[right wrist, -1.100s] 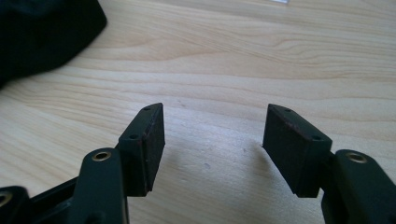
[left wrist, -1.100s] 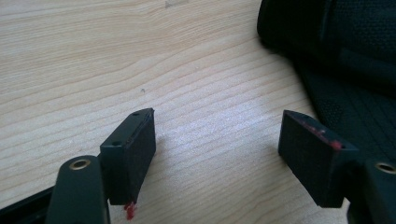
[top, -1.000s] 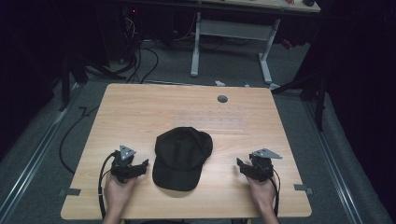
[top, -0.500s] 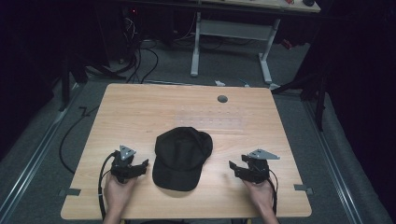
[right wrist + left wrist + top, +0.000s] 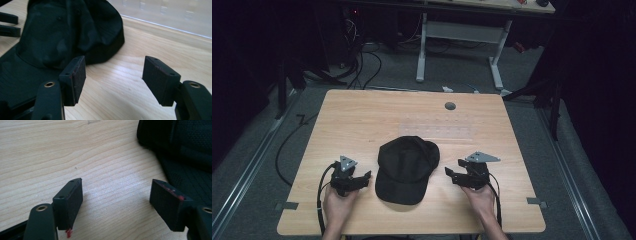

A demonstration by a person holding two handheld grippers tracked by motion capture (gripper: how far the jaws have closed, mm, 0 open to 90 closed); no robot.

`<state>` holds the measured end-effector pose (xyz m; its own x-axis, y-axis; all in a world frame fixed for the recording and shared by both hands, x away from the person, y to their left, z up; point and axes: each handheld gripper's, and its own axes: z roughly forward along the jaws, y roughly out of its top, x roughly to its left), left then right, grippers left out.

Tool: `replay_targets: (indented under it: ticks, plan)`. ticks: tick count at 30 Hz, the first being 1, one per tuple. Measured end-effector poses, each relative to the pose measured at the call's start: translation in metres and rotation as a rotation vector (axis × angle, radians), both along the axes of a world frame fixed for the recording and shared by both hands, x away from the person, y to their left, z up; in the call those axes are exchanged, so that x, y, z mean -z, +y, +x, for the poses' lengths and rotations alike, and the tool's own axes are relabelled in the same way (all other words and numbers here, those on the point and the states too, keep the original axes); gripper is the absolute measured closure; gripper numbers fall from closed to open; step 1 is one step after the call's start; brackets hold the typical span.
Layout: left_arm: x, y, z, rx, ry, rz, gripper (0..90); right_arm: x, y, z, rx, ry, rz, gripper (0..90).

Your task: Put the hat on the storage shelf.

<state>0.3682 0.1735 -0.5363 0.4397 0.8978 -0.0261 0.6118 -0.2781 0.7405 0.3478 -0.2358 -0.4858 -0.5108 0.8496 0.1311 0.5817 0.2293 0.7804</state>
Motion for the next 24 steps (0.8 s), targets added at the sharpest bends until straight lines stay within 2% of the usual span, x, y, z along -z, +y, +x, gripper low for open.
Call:
replay_targets:
  ticks: [11, 19, 24]
  plan:
    - [0.0, 0.0, 0.0, 0.002, 0.0, -0.006, 26.3, -0.013, 0.022, 0.018, -0.046, -0.008, -0.003, 32.0]
    - [0.0, 0.0, 0.0, 0.002, 0.0, -0.006, 26.3, -0.02, 0.037, 0.029, -0.09, -0.025, 0.015, 35.9]
    - [0.0, 0.0, 0.0, 0.001, -0.001, -0.004, 26.3, -0.021, 0.044, 0.037, -0.108, -0.014, 0.024, 37.0]
